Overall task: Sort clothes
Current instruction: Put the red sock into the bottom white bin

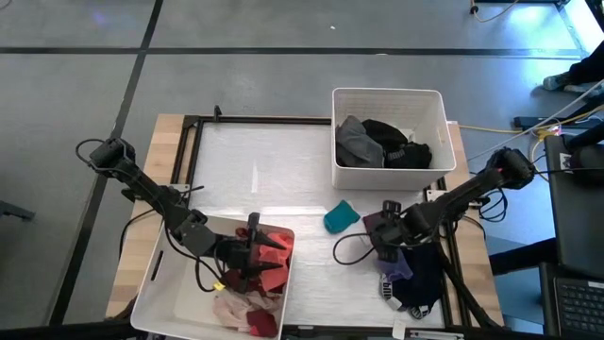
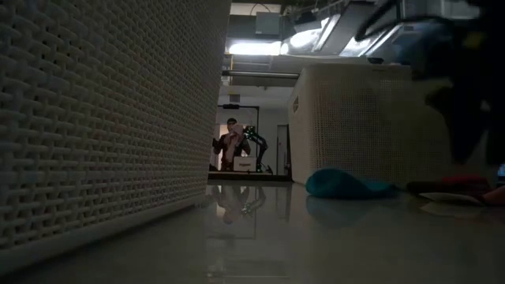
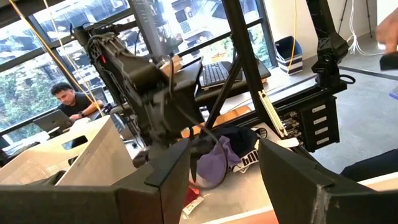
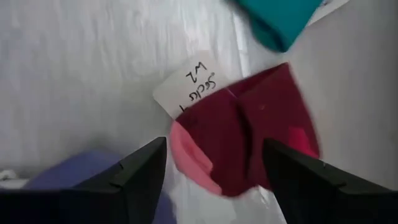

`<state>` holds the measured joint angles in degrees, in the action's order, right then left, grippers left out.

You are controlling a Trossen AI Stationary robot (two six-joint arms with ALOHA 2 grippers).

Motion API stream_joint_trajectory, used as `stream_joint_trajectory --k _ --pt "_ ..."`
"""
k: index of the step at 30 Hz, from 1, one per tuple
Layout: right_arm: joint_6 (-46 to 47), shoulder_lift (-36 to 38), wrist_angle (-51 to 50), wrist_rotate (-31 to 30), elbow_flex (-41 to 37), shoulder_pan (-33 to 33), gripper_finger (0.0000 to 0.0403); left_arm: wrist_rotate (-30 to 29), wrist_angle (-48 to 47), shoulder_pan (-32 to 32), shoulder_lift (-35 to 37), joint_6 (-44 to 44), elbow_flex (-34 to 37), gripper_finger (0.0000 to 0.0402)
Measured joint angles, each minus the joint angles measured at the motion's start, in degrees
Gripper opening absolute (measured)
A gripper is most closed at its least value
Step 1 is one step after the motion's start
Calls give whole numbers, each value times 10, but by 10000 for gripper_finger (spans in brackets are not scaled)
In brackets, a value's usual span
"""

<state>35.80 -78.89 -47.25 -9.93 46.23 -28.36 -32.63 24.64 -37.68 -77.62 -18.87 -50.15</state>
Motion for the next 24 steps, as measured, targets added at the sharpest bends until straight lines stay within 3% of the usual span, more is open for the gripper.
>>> stream_joint_trajectory --k 6,12,17,24 --pt "-2 0 104 -25 -71 0 264 0 0 4 0 0 0 180" --pt "7 0 145 -40 -115 0 252 0 0 7 0 4 0 180" --pt "28 2 166 -36 -128 0 183 0 0 7 0 4 0 180" --pt "15 2 171 -41 -129 0 54 0 0 7 0 4 0 180"
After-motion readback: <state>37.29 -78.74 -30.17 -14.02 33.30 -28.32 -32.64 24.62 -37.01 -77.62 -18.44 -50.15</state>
